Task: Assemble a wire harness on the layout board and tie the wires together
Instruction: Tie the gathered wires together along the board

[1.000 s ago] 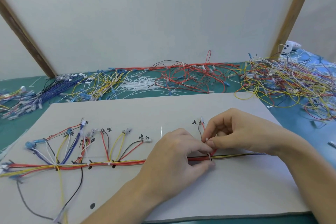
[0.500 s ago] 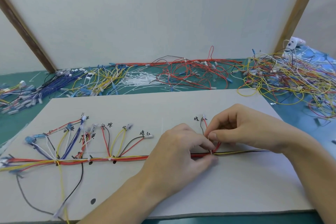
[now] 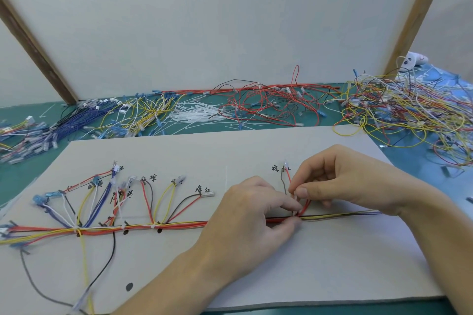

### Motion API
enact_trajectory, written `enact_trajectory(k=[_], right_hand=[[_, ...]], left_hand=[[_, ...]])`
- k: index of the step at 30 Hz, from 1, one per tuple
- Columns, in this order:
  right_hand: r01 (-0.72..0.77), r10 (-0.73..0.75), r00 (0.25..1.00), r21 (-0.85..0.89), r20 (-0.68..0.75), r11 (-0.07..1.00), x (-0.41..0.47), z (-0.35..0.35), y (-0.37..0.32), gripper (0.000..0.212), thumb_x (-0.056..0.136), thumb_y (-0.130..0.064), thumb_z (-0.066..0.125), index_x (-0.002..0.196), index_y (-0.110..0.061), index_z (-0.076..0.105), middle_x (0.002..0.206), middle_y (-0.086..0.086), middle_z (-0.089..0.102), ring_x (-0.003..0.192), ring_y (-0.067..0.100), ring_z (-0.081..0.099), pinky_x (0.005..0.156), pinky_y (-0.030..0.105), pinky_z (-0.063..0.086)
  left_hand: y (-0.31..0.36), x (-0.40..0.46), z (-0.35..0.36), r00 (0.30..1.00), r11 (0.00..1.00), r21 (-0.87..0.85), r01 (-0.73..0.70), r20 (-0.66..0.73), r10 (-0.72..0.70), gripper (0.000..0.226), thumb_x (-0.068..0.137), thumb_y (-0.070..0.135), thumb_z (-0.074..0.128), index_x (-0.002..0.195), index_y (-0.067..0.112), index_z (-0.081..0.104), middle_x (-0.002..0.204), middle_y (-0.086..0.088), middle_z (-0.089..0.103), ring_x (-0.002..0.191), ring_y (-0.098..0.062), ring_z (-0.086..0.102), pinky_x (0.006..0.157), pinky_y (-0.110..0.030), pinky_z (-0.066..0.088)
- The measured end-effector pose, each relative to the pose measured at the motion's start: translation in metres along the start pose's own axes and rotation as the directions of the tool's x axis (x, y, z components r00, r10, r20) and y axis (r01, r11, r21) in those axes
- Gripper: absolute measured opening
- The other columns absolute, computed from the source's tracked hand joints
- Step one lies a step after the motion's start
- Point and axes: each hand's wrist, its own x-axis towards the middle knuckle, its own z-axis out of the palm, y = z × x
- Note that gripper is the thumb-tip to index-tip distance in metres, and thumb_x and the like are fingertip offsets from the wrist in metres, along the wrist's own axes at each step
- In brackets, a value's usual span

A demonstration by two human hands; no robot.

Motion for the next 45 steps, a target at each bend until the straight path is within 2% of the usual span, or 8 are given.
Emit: enact_trajectory(k=[4, 9, 15, 20, 24, 28, 35, 45], right_hand=[[-0.003, 0.003, 1.000, -0.003, 0.002, 1.000, 0.0001, -0.0012, -0.0005, 0.008, 0.092, -0.011, 0.074, 0.095, -0.015, 0.081, 0.086, 0.011, 0.079, 0.068, 0.018, 0.058, 0.058, 0.022, 0.051], [-0.003, 0.003, 1.000, -0.008, 0.003, 1.000, -0.0001, -0.0011, -0.0001, 0.009, 0.093, -0.009, 0.074, 0.094, -0.015, 0.081, 0.085, 0.011, 0.079, 0.066, 0.014, 0.059, 0.058, 0.022, 0.051], [-0.004, 0.004, 1.000, -0.006, -0.002, 1.000, 0.0004, -0.0007, 0.0006, 0.008, 0.093, -0.011, 0.075, 0.094, -0.016, 0.081, 0.085, 0.012, 0.079, 0.068, 0.018, 0.059, 0.058, 0.022, 0.051], [0.000, 0.000, 1.000, -0.007, 0.007, 1.000, 0.0000, -0.0009, 0.0014, 0.008, 0.093, -0.011, 0.074, 0.094, -0.015, 0.081, 0.086, 0.011, 0.079, 0.068, 0.014, 0.061, 0.058, 0.021, 0.051], [0.000, 0.000, 1.000, -0.001, 0.005, 1.000, 0.0000, -0.0008, 0.0014, 0.007, 0.093, -0.011, 0.074, 0.094, -0.015, 0.080, 0.086, 0.012, 0.079, 0.067, 0.015, 0.060, 0.058, 0.022, 0.051], [0.000, 0.000, 1.000, -0.002, -0.008, 1.000, 0.0001, 0.0008, 0.0007, 0.008, 0.093, -0.010, 0.074, 0.092, -0.015, 0.081, 0.086, 0.012, 0.079, 0.072, 0.017, 0.063, 0.058, 0.022, 0.051], [-0.003, 0.003, 1.000, -0.008, -0.005, 1.000, -0.0012, 0.0006, -0.0010, 0.007, 0.093, -0.011, 0.075, 0.092, -0.014, 0.080, 0.083, 0.010, 0.079, 0.067, 0.010, 0.063, 0.058, 0.021, 0.050], [0.001, -0.001, 1.000, 0.001, 0.011, 1.000, -0.0007, 0.0006, 0.0011, 0.003, 0.090, -0.016, 0.079, 0.093, -0.015, 0.079, 0.086, 0.019, 0.077, 0.072, 0.023, 0.057, 0.059, 0.021, 0.049]], left_hand=[[-0.0020, 0.0000, 0.0006, 1.000, 1.000, 0.002, 0.007, -0.006, -0.007, 0.020, 0.077, 0.024, 0.085, 0.096, 0.030, 0.082, 0.078, 0.042, 0.052, 0.087, 0.000, 0.063, 0.078, -0.015, 0.049], [-0.0037, -0.0008, 0.0011, 1.000, 1.000, -0.005, 0.020, -0.011, -0.021, 0.019, 0.078, 0.024, 0.085, 0.096, 0.030, 0.083, 0.083, 0.022, 0.072, 0.089, -0.002, 0.064, 0.077, -0.018, 0.051], [-0.0011, -0.0004, 0.0001, 1.000, 1.000, -0.010, 0.007, -0.009, -0.007, 0.020, 0.079, 0.022, 0.085, 0.098, 0.029, 0.083, 0.080, 0.043, 0.051, 0.089, 0.000, 0.064, 0.077, -0.018, 0.051], [-0.0015, -0.0011, 0.0004, 1.000, 1.000, -0.019, 0.006, 0.005, -0.005, 0.020, 0.080, 0.022, 0.085, 0.098, 0.029, 0.083, 0.079, 0.041, 0.052, 0.091, -0.003, 0.064, 0.076, -0.022, 0.054], [-0.0022, -0.0007, 0.0004, 1.000, 1.000, -0.015, 0.000, -0.014, 0.000, 0.020, 0.079, 0.022, 0.086, 0.097, 0.029, 0.083, 0.081, 0.045, 0.050, 0.091, -0.002, 0.063, 0.076, -0.013, 0.050], [-0.0040, -0.0014, 0.0009, 1.000, 1.000, -0.017, -0.007, -0.009, 0.007, 0.018, 0.079, 0.023, 0.085, 0.096, 0.028, 0.083, 0.080, 0.037, 0.059, 0.089, -0.003, 0.064, 0.078, -0.020, 0.052], [-0.0057, -0.0017, 0.0014, 1.000, 0.999, -0.035, 0.000, -0.023, 0.000, 0.019, 0.078, 0.025, 0.082, 0.097, 0.030, 0.082, 0.085, 0.051, 0.055, 0.087, 0.000, 0.064, 0.076, -0.009, 0.048], [-0.0067, -0.0017, 0.0016, 1.000, 1.000, -0.027, 0.005, -0.011, -0.005, 0.020, 0.077, 0.027, 0.082, 0.097, 0.032, 0.082, 0.080, 0.048, 0.055, 0.087, 0.001, 0.064, 0.074, -0.008, 0.047]])
